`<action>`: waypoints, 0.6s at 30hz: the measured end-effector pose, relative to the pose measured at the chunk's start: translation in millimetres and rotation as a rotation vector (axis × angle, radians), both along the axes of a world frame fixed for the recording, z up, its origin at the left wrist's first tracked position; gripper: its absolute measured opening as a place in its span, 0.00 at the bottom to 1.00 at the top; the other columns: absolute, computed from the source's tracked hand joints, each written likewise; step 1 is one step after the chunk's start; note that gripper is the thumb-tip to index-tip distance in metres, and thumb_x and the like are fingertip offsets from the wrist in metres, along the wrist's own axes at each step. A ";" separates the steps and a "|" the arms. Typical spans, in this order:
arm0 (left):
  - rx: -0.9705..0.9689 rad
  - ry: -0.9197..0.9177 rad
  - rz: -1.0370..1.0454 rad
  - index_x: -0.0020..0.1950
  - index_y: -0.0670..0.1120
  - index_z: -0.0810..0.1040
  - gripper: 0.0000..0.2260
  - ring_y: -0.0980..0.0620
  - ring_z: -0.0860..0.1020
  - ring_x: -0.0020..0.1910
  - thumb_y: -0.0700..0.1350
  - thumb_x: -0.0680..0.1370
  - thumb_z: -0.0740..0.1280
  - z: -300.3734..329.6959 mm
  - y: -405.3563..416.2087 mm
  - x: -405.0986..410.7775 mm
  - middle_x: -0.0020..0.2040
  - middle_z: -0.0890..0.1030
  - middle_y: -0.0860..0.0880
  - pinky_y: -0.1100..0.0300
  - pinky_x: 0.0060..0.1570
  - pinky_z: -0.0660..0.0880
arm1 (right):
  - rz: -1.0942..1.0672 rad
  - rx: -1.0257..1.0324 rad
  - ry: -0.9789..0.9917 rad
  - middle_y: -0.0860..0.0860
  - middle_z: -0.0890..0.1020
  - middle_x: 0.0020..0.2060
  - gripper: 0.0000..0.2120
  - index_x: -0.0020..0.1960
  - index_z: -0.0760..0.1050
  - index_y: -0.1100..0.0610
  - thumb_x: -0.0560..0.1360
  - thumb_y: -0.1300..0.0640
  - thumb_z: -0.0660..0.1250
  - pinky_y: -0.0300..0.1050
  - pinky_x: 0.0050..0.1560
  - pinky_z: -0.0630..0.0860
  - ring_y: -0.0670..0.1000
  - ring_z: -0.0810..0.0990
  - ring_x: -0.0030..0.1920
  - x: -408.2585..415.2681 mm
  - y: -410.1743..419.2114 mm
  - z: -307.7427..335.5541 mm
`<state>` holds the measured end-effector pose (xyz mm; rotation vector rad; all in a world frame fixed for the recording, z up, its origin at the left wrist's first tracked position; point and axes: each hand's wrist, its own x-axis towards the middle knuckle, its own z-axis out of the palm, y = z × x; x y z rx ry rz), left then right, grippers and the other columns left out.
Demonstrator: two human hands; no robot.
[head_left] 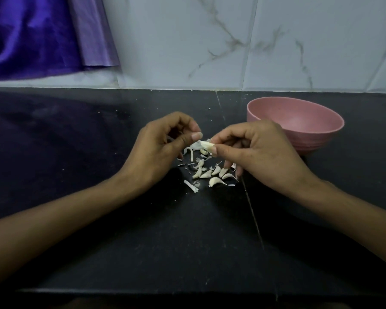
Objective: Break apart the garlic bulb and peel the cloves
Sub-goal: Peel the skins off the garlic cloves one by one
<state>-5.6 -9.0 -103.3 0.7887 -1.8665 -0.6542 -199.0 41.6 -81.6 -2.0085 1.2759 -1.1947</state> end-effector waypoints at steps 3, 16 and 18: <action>-0.070 -0.039 0.018 0.47 0.54 0.81 0.02 0.53 0.78 0.36 0.47 0.76 0.70 1.8 1.4 1.2 0.43 0.80 0.53 0.53 0.36 0.79 | -0.013 0.035 -0.020 0.52 0.84 0.32 0.02 0.45 0.84 0.56 0.73 0.58 0.74 0.42 0.26 0.77 0.50 0.81 0.26 -1.5 -3.3 -0.8; -0.123 -0.164 0.057 0.52 0.50 0.84 0.08 0.53 0.80 0.41 0.51 0.77 0.68 4.2 8.6 0.4 0.45 0.80 0.54 0.50 0.41 0.79 | 0.010 0.105 -0.134 0.58 0.84 0.36 0.04 0.46 0.83 0.62 0.73 0.62 0.73 0.40 0.26 0.78 0.47 0.81 0.28 -1.5 -6.3 -1.5; -0.141 -0.183 0.069 0.51 0.50 0.84 0.06 0.56 0.80 0.39 0.49 0.77 0.70 4.2 9.5 0.5 0.41 0.82 0.55 0.54 0.40 0.78 | 0.024 0.149 -0.191 0.60 0.84 0.38 0.03 0.47 0.82 0.64 0.73 0.64 0.72 0.41 0.28 0.80 0.49 0.81 0.30 -1.5 -7.1 -1.3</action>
